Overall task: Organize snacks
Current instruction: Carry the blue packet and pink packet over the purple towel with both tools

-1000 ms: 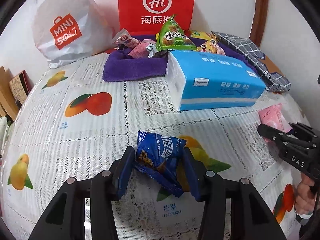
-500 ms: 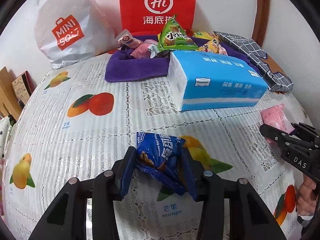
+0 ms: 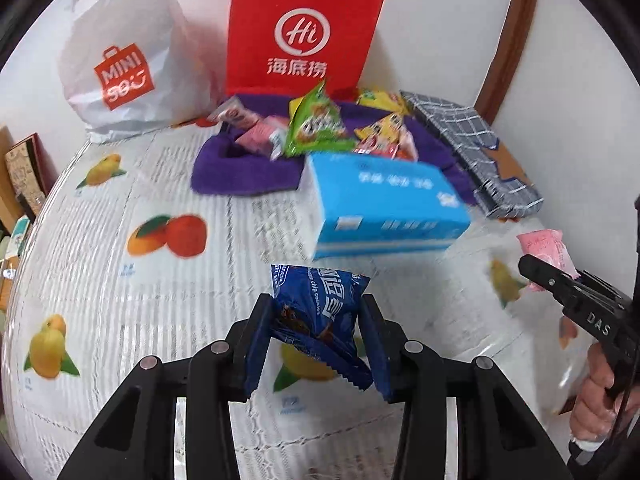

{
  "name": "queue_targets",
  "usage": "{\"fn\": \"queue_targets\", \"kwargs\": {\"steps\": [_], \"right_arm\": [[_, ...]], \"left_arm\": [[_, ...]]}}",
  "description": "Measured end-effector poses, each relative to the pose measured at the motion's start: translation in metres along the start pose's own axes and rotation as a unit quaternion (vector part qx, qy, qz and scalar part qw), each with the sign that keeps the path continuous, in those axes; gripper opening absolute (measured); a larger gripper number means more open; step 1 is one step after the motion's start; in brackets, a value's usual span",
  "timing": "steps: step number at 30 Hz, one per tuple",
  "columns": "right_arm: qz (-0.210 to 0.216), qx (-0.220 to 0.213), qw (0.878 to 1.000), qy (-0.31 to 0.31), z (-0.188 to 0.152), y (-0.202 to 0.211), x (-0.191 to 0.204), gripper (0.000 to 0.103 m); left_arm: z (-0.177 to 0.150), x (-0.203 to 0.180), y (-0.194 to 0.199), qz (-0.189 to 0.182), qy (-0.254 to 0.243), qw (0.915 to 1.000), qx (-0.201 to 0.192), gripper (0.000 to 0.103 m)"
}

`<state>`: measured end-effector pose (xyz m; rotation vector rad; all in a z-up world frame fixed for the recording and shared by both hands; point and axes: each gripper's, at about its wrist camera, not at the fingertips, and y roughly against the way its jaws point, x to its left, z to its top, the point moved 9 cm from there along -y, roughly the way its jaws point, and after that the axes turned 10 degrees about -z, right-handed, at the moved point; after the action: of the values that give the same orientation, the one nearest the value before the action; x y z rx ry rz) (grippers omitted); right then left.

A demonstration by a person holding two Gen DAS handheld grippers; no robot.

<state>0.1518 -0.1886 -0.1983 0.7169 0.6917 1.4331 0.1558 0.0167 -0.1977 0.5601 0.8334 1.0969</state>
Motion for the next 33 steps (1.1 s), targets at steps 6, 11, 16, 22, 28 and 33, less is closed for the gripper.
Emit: {"fn": "queue_targets", "kwargs": {"steps": [6,11,16,22,28,33], "right_arm": [[-0.026,-0.033,0.999,0.008,0.041,0.024,-0.002,0.035],[-0.030,-0.051,0.998,0.022,0.080,0.029,0.006,0.035],[-0.027,-0.070,0.996,0.037,0.122,0.024,0.021,0.035],[-0.015,-0.084,0.995,0.050,0.162,0.010,0.039,0.035],[-0.001,-0.092,0.994,0.052,0.201,-0.011,0.053,0.035],[0.005,-0.093,0.995,0.046,0.226,-0.031,0.060,0.035]], "left_arm": [[0.042,-0.019,0.006,-0.026,-0.011,0.9995,-0.012,0.041],[0.077,-0.025,0.002,-0.017,-0.022,0.9996,-0.011,0.041],[0.112,-0.018,-0.001,-0.010,-0.023,0.9995,-0.018,0.041],[0.149,-0.003,-0.007,0.000,-0.015,0.9996,-0.024,0.041],[0.185,0.006,-0.020,0.011,-0.015,0.9994,-0.030,0.041],[0.213,0.003,-0.036,0.002,-0.012,0.9992,-0.037,0.041]]}}
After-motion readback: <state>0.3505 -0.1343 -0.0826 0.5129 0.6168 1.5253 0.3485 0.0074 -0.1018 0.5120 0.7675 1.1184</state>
